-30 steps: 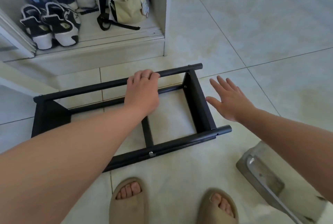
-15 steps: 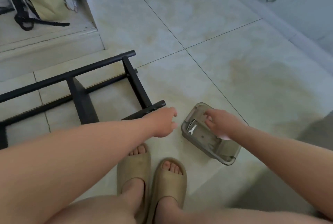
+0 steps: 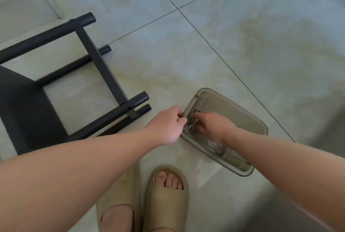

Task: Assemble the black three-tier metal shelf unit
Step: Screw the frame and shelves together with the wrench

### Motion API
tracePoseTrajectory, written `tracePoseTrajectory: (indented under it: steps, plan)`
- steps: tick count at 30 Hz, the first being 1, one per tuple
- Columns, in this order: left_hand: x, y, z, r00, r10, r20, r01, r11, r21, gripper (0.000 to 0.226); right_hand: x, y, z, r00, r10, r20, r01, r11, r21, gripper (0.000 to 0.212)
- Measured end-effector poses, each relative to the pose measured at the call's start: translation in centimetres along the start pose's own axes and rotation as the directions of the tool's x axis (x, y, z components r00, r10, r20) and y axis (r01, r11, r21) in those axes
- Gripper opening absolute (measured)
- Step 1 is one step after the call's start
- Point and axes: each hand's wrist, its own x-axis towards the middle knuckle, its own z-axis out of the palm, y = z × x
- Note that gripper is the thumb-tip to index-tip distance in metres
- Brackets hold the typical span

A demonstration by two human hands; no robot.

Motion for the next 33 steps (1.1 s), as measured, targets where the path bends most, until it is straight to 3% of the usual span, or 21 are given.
tracePoseTrajectory:
  steps: [9,15,19,22,24,27,30,33]
  plan:
    - [0.2,-0.5,0.6,0.999,0.032,0.007,-0.031,0.99,-0.135,0.01,2.6,-0.1,2.0,0.995,-0.044,-0.092,0.034,0.994,-0.105,0.029]
    - [-0.2,-0.3,0.3,1.0,0.005,0.009,-0.004,0.991,-0.134,0.023,1.5,0.0,0.5,0.991,-0.026,-0.13,0.01,0.992,-0.123,0.022]
    - [-2.0,-0.4,-1.6,0.998,0.021,-0.055,-0.027,0.993,-0.119,0.019,-1.5,-1.1,-1.6,0.96,-0.042,-0.276,0.067,0.994,0.083,0.008]
    - [-4.1,-0.8,-3.7,0.975,0.102,-0.2,-0.123,0.988,-0.093,0.015,-3.6,-3.4,-2.8,0.908,-0.063,-0.415,0.195,0.939,0.283,0.006]
    - [-5.5,-1.4,-5.2,0.927,0.145,-0.346,-0.191,0.976,-0.102,0.013,-4.5,-5.8,-3.7,0.881,-0.032,-0.473,0.253,0.875,0.412,0.004]
    - [-7.2,-3.0,-7.3,0.818,0.151,-0.556,-0.242,0.966,-0.093,0.01,-5.0,-10.0,-4.9,0.905,-0.036,-0.424,0.297,0.767,0.569,0.011]
    - [-7.6,-5.3,-9.1,0.745,-0.003,-0.667,-0.133,0.979,-0.153,0.006,-4.4,-13.9,-5.3,0.917,-0.088,-0.389,0.34,0.681,0.648,0.02]
    - [-6.8,-7.5,-10.4,0.802,-0.214,-0.557,0.059,0.957,-0.283,0.015,-3.8,-17.0,-5.3,0.912,-0.067,-0.404,0.373,0.547,0.75,0.024]
